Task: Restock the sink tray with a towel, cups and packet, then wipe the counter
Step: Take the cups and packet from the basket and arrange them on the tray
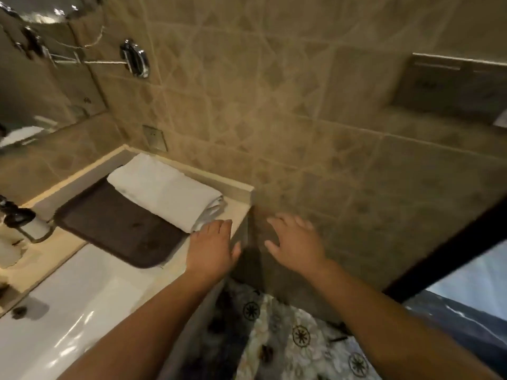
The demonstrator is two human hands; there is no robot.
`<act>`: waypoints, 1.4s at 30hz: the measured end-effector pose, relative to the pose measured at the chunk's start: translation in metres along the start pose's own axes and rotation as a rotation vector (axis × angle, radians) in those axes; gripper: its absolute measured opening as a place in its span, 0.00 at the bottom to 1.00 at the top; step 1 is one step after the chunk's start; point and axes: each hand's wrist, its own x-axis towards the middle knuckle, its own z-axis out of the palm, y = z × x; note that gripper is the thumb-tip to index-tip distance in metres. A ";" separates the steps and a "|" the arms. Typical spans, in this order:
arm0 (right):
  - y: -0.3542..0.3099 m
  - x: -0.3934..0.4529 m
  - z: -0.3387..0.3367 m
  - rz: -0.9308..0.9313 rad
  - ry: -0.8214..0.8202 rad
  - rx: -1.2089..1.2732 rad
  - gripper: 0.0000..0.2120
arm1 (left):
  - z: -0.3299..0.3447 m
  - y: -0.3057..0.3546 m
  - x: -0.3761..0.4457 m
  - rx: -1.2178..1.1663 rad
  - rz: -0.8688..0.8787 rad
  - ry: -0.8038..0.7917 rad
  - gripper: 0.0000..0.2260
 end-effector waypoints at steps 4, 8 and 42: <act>0.062 -0.082 -0.032 0.182 0.071 -0.057 0.26 | 0.006 0.093 -0.003 -0.019 0.202 -0.011 0.25; 0.123 -0.177 -0.062 0.350 0.123 -0.121 0.24 | 0.015 0.193 -0.018 -0.017 0.387 -0.041 0.23; 0.458 -0.870 -0.185 1.214 0.046 -0.304 0.30 | 0.111 0.912 -0.377 -0.341 1.263 -0.250 0.22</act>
